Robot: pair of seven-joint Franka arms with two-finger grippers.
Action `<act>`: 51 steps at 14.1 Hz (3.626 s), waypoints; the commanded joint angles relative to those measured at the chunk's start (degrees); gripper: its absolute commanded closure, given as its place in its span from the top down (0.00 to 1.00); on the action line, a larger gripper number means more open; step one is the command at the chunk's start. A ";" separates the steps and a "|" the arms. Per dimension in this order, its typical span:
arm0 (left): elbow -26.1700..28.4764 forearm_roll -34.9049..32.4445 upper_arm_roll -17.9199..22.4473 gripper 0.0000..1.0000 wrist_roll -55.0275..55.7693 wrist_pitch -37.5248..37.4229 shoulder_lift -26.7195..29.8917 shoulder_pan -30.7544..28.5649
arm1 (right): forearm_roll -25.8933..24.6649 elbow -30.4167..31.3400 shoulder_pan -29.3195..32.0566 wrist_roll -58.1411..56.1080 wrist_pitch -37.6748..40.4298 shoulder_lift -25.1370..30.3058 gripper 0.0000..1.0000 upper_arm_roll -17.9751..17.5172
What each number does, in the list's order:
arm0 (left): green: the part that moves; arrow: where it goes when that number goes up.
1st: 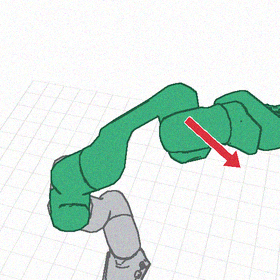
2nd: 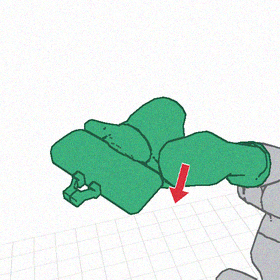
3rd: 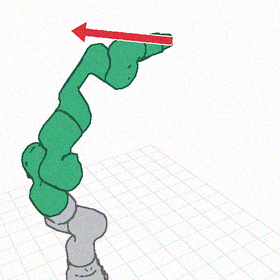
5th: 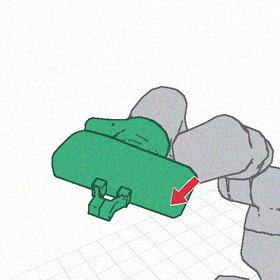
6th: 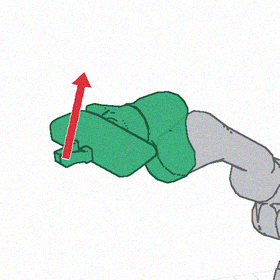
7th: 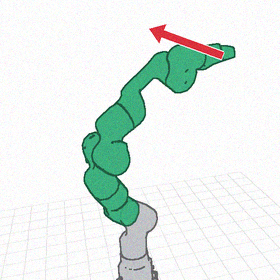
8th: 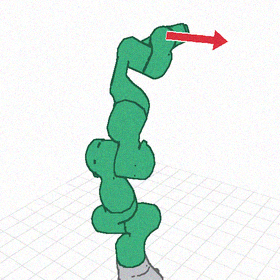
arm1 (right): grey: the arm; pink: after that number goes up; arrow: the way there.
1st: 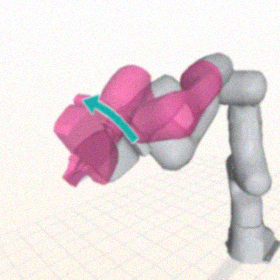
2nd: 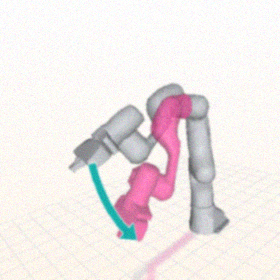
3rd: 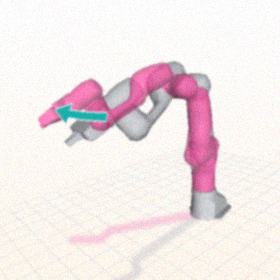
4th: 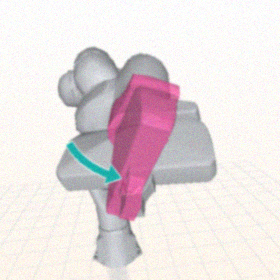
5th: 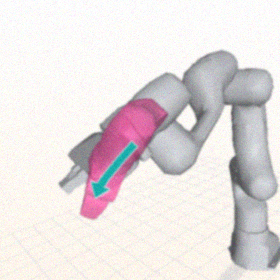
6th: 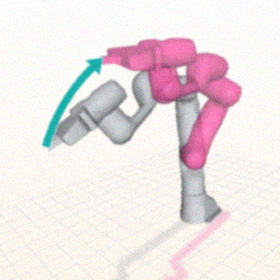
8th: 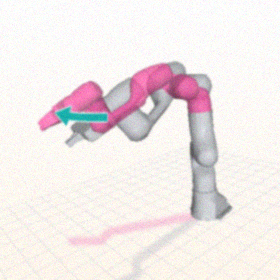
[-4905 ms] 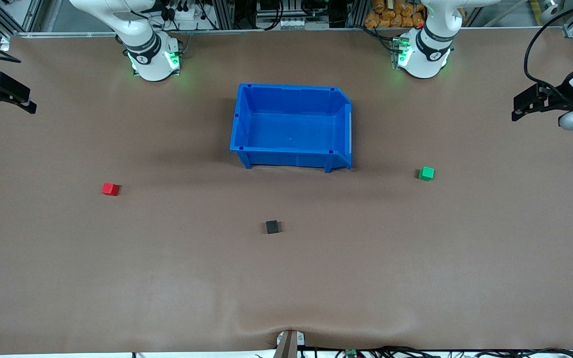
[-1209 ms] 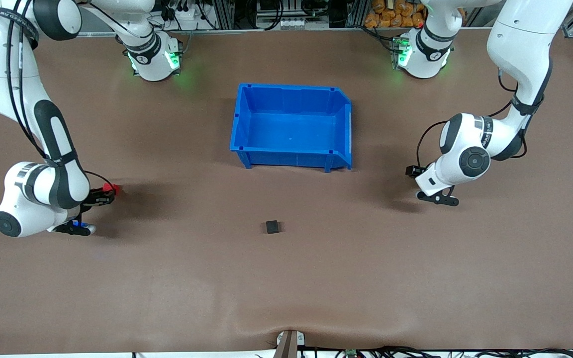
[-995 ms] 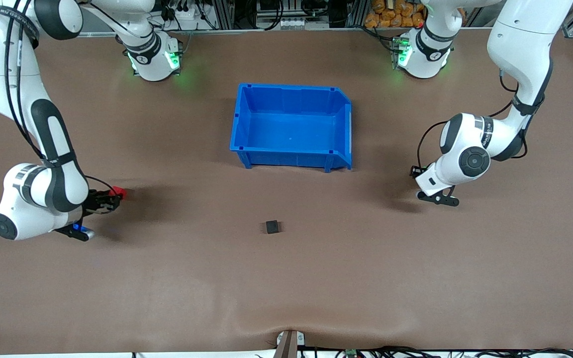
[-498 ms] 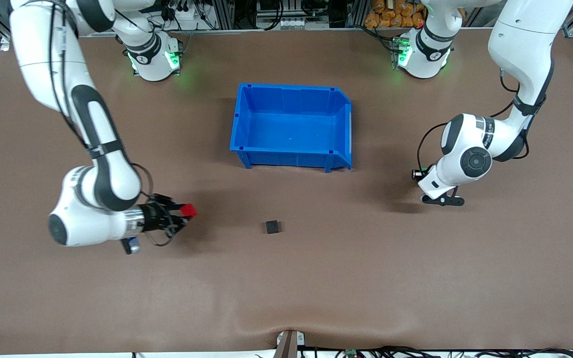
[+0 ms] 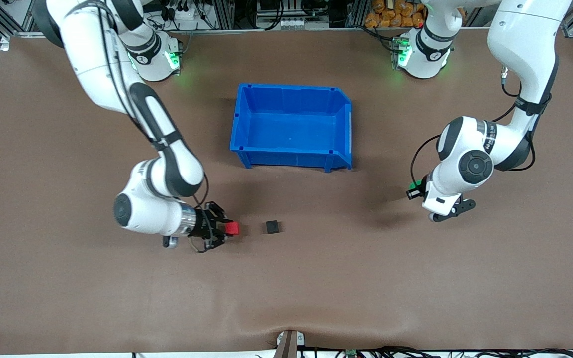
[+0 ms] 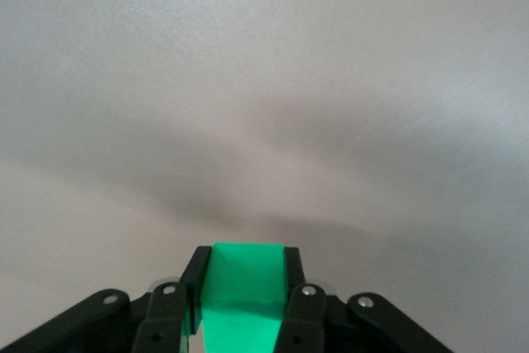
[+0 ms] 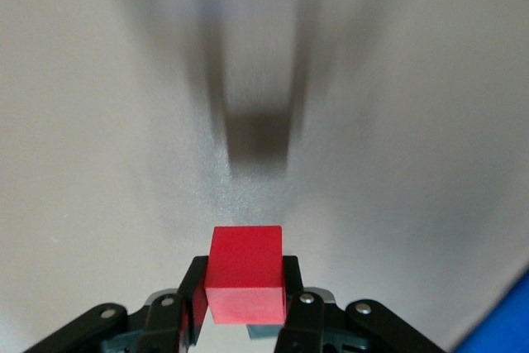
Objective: Attach green and red cubes to black cube
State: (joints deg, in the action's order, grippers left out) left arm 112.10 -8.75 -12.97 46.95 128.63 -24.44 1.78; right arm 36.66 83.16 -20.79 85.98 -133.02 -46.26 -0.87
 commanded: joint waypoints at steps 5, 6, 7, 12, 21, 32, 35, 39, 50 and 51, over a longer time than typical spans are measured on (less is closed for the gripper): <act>-15.91 -0.22 -0.30 0.00 38.94 -1.36 -9.73 8.93 | 1.31 -1.33 -3.03 5.34 -3.65 -3.04 0.00 0.52; -20.21 -0.22 -0.30 0.00 45.19 -1.36 -12.62 10.42 | 1.40 -1.42 -3.12 5.34 -4.26 -3.13 0.00 0.52; -23.73 -0.30 -0.30 0.00 50.90 -1.36 -15.09 12.01 | 1.40 -1.42 -3.55 5.34 -5.23 -3.39 0.00 0.52; -29.46 -0.31 -0.13 0.00 63.52 -1.01 -19.76 17.82 | 1.31 -4.84 -5.93 8.41 -7.43 -6.12 0.00 0.52; -33.61 -0.31 0.31 0.00 69.23 0.73 -23.81 19.49 | 0.17 -5.72 -6.37 7.63 -7.34 -5.95 1.00 1.39; -42.05 0.22 -0.21 0.00 86.90 8.83 -31.46 25.12 | -12.14 -7.57 -1.47 -6.39 15.12 10.65 1.00 13.62; -41.96 4.00 -0.21 0.00 86.12 8.92 -31.72 25.12 | -12.66 -7.48 3.11 -19.40 27.41 15.39 1.00 13.88; -42.05 5.93 -0.57 0.00 84.27 9.18 -32.25 25.12 | -19.40 -7.40 7.33 -42.66 43.69 22.07 1.00 15.02; -47.14 5.85 0.31 0.00 81.20 12.70 -37.35 28.11 | -34.42 -4.85 13.77 -89.58 62.88 40.70 1.00 14.24; -47.14 5.85 0.23 0.00 80.50 12.70 -37.52 28.11 | -38.29 -4.06 11.49 -89.58 63.14 42.64 1.00 14.06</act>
State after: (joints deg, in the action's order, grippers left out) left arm 68.23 -4.05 -13.31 129.52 141.08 -59.78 28.92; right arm 4.98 74.85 -5.19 -3.70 -69.22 -9.19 14.43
